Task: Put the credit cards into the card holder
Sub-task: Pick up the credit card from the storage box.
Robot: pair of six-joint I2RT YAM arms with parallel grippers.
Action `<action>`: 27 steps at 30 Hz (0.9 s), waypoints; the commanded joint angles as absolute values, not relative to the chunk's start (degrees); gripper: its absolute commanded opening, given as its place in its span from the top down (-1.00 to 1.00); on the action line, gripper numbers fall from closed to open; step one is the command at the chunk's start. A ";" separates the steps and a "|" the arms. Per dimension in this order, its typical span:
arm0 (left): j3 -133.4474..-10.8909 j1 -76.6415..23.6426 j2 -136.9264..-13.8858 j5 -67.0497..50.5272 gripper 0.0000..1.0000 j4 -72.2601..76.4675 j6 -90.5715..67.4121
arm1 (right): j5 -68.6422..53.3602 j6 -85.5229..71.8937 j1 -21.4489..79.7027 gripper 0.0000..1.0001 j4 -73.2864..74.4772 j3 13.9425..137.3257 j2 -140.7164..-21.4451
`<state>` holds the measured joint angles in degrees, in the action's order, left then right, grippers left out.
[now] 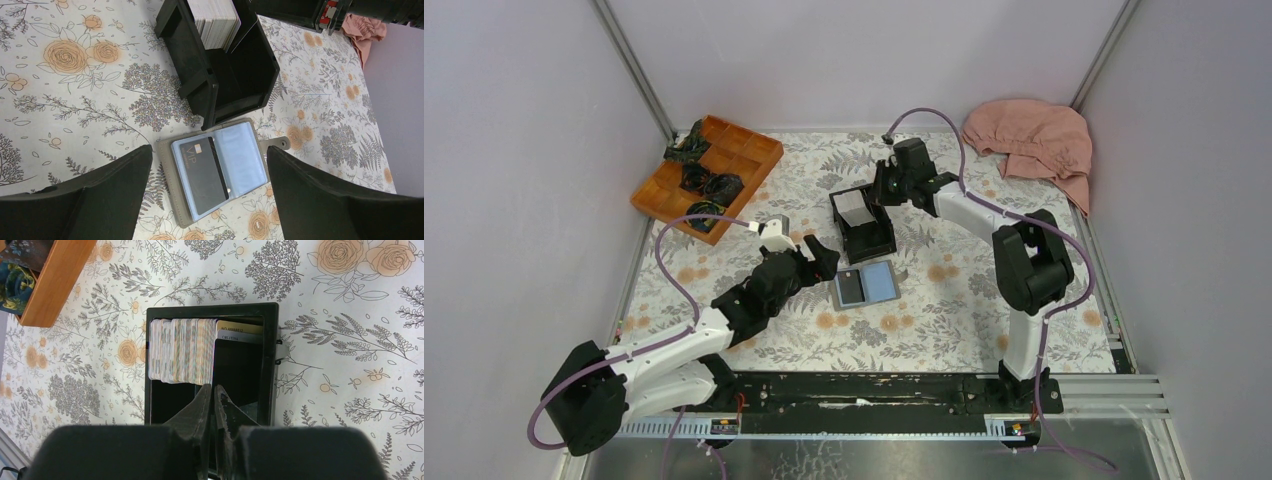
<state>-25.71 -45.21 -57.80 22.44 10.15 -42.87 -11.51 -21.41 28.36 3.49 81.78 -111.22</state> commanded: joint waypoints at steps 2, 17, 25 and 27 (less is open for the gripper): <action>-27.32 -44.79 -56.77 22.41 -0.81 10.13 -42.89 | -9.35 -19.86 28.85 0.80 4.30 83.64 -108.55; -28.06 -44.82 -57.58 23.29 -0.80 9.65 -42.12 | 1.76 -13.96 32.34 0.87 10.22 86.85 -111.83; -29.65 -44.74 -58.70 24.25 -0.76 7.19 -42.72 | 7.60 -11.74 34.29 1.00 12.15 87.81 -113.55; -30.14 -44.76 -58.78 24.40 -0.75 6.15 -43.16 | 10.06 -11.07 34.80 1.00 12.24 87.28 -113.07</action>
<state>-27.97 -45.21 -58.43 22.57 8.08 -42.89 3.86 -13.58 33.78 10.70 85.71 -113.12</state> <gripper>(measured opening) 0.882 0.011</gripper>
